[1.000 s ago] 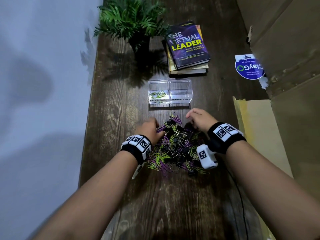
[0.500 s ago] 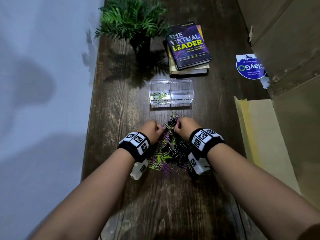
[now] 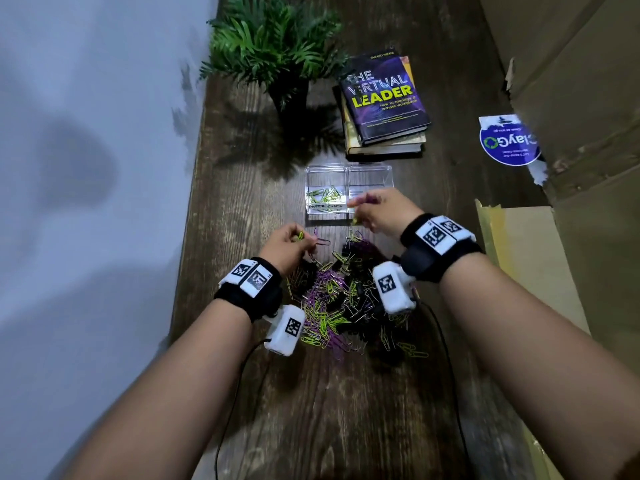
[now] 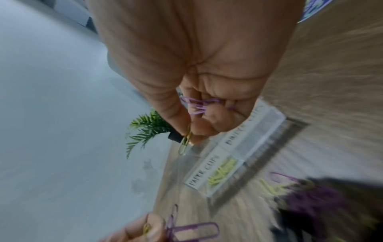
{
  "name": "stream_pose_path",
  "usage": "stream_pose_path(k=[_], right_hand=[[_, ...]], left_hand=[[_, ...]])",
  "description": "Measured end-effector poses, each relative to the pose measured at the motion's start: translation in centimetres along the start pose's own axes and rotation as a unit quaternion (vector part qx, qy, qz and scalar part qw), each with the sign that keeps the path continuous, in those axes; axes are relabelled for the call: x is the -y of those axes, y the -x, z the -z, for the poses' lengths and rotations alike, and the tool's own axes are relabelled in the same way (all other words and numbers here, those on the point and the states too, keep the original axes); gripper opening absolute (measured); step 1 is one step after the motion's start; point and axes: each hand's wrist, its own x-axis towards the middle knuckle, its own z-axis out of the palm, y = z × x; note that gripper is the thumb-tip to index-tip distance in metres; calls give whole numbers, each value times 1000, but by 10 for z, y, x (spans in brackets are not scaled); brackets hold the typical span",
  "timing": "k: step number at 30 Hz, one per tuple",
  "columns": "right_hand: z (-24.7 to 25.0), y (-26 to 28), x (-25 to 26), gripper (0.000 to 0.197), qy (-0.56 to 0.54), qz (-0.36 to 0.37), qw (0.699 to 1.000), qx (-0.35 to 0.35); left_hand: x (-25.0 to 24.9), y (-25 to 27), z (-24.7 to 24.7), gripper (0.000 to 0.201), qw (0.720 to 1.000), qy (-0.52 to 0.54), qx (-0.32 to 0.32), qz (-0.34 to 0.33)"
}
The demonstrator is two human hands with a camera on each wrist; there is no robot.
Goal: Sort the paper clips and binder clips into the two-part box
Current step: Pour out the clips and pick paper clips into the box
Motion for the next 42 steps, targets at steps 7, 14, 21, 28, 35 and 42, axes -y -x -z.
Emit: stream_pose_path(k=[7, 14, 21, 28, 35, 42], right_hand=[[-29, -64, 49, 24, 239, 78, 967, -47], [-50, -86, 43, 24, 358, 78, 930, -37], [-20, -78, 34, 29, 163, 54, 983, -64], [20, -32, -2, 25, -5, 31, 988, -151], [-10, 7, -50, 24, 252, 50, 966, -32], [-34, -2, -61, 34, 388, 97, 916, 15]], left_hand=[[-37, -4, 6, 19, 996, -13, -65, -61], [-92, -39, 14, 22, 976, -87, -148, -136], [-101, -72, -6, 26, 965, -175, -148, -130], [-85, -81, -28, 14, 927, -331, -123, -127], [-85, -74, -32, 26, 861, -485, -50, -145], [-66, -24, -14, 20, 883, -411, -113, -196]])
